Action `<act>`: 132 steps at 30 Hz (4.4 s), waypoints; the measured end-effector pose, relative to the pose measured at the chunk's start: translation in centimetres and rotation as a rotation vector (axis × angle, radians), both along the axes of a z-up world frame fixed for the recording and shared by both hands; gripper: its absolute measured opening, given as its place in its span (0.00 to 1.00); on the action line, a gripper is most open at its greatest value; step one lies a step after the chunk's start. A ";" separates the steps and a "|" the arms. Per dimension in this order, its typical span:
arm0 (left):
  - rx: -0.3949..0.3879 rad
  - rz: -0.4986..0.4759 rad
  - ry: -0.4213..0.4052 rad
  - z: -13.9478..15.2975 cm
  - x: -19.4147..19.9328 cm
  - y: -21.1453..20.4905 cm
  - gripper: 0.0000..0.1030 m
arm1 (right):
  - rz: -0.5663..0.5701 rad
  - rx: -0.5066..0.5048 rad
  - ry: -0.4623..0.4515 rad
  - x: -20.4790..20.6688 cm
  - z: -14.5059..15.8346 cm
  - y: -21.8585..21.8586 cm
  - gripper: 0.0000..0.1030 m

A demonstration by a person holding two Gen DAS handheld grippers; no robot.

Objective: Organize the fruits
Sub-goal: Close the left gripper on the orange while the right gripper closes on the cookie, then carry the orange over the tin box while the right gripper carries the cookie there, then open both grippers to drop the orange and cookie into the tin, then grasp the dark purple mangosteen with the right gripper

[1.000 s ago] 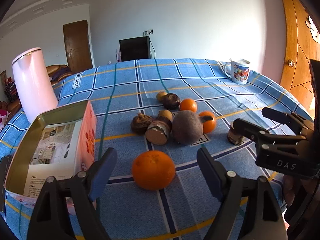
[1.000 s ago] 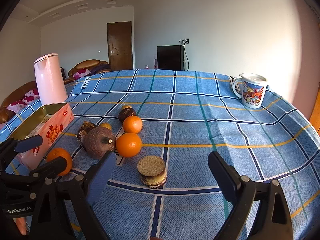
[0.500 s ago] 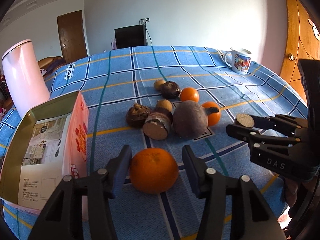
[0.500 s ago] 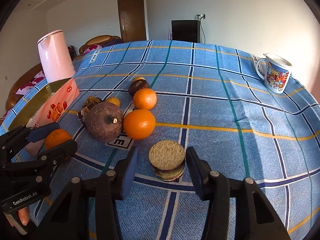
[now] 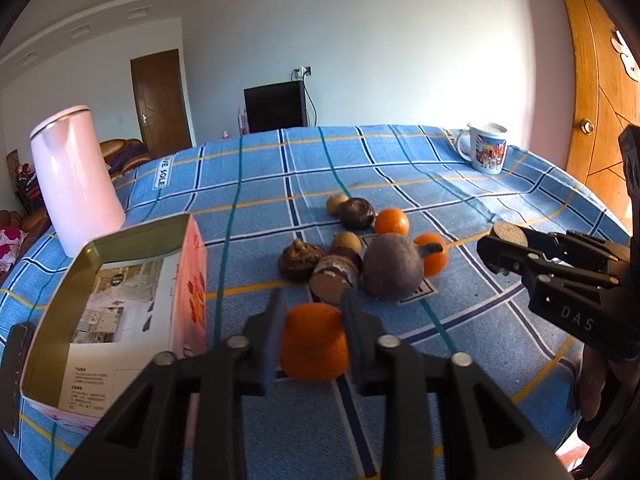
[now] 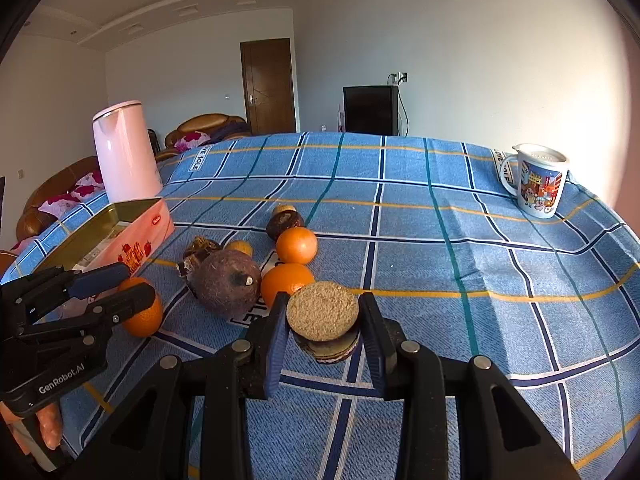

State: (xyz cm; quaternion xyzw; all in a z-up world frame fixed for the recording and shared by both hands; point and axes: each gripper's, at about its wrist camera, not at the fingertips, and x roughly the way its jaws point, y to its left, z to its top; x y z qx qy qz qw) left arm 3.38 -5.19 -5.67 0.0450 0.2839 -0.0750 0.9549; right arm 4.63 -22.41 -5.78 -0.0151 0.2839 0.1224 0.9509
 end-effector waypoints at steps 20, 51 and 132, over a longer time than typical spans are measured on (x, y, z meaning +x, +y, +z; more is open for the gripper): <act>-0.008 -0.025 0.098 -1.2 1.4 -0.1 0.67 | 0.017 0.042 -0.095 -1.6 1.0 0.3 0.35; -0.040 0.178 -0.050 2.2 0.9 8.9 0.48 | 0.222 0.022 -0.213 -1.6 5.3 8.6 0.35; -0.012 0.081 0.041 0.4 4.2 3.9 0.93 | 0.297 -0.223 0.119 4.6 -0.8 8.0 0.51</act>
